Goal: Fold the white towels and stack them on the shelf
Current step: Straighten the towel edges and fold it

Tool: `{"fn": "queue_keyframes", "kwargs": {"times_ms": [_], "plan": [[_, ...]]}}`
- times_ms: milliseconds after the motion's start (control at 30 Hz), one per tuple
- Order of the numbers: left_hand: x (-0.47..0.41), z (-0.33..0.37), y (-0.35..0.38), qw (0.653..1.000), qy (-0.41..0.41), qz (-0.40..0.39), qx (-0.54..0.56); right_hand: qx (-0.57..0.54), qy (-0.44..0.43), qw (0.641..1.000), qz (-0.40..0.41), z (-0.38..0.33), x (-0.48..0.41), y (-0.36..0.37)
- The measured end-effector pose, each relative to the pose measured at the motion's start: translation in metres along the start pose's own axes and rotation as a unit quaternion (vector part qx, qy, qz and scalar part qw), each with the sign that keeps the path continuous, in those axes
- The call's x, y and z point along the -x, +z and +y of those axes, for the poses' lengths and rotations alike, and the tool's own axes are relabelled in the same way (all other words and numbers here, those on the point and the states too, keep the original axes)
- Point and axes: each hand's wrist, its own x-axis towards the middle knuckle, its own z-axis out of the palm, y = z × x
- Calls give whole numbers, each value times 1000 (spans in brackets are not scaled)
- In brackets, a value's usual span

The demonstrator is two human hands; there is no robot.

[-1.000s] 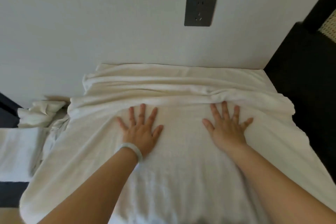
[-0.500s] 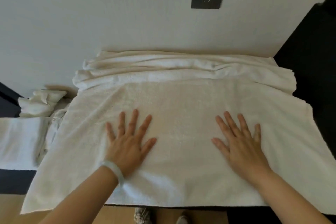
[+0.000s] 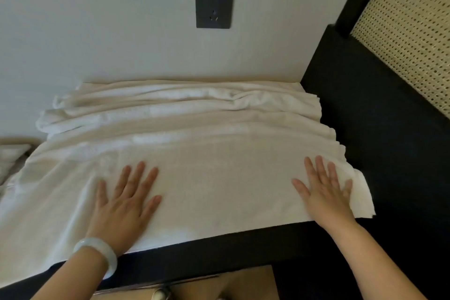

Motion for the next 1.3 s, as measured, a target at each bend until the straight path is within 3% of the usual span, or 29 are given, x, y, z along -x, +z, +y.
{"fn": "queue_keyframes", "kwargs": {"times_ms": [133, 233, 300, 467, 567, 667, 833, 1000, 1167, 1300], "plan": [[-6, 4, -9, 1000, -2, -30, 1, 14, 2, 1000, -15, 44, 20, -5], [-11, 38, -15, 999, 6, -38, 3, 10, -6, 999, 43, 38, 23, -5], [-12, 66, -16, 998, 35, -56, 4, 5, -27, 999, 37, 27, 22, 1], [-9, 84, -9, 994, 39, -97, -16, 10, 43, 999, 11, 8, 13, 4], [-9, 85, -3, 995, 36, -86, -18, -7, -109, 992, 71, -52, 24, 15], [-8, 82, 0, 996, 41, -79, -13, 1, -232, 970, 67, -115, 43, 38], [7, 56, 0, 996, 70, -51, -9, 38, -238, 968, 71, -119, 47, 50], [53, 12, 4, 999, 39, -29, 20, 26, -224, 974, 27, -124, 64, 47], [92, -39, 5, 1000, 3, -10, 22, -12, -394, 918, -31, -189, 96, 56], [91, -84, -7, 1000, -22, 1, 8, -30, -398, 917, 11, -204, 97, 60]]}}
